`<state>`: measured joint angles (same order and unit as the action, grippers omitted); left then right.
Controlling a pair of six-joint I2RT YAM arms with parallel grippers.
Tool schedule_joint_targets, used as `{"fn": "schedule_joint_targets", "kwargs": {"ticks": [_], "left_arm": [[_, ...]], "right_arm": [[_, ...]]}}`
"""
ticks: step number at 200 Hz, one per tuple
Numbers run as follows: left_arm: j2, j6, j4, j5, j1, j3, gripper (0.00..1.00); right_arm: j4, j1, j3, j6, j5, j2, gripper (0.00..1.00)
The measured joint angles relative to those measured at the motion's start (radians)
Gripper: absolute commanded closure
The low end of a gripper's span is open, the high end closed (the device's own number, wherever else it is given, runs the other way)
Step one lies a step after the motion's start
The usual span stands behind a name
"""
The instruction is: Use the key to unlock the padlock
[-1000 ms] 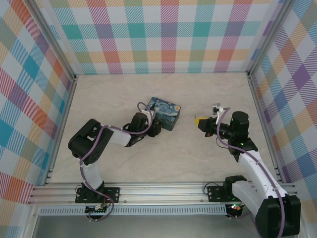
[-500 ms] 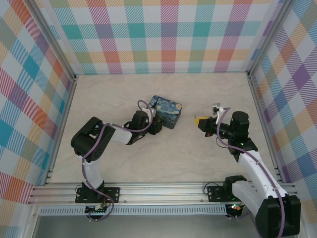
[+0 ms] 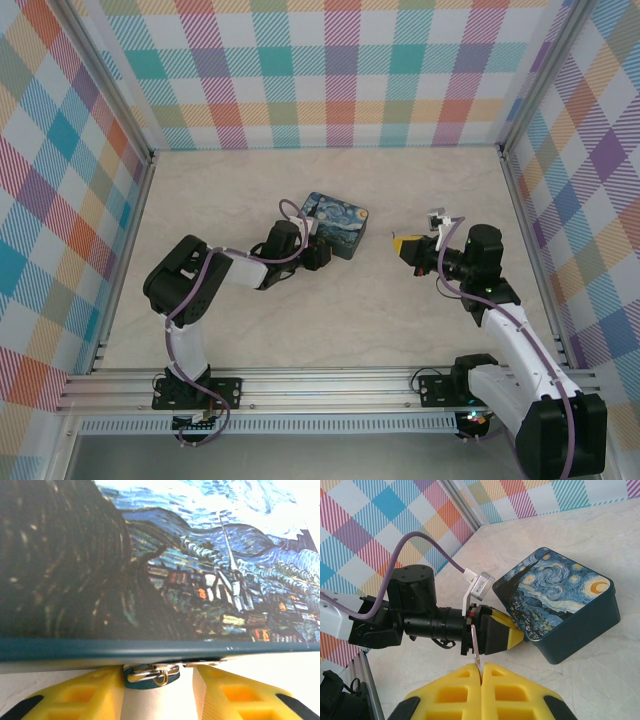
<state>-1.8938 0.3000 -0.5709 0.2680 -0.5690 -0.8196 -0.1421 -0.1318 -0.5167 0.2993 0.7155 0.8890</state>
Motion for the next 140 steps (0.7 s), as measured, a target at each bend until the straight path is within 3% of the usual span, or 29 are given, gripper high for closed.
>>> {"fn": "schedule_joint_targets", "kwargs": {"ticks": [140], "left_arm": [[-0.033,0.014,0.102,-0.045,-0.013,-0.078,0.57]], "right_arm": [[0.0,-0.001,0.0,0.0,0.0,0.0,0.98]]}}
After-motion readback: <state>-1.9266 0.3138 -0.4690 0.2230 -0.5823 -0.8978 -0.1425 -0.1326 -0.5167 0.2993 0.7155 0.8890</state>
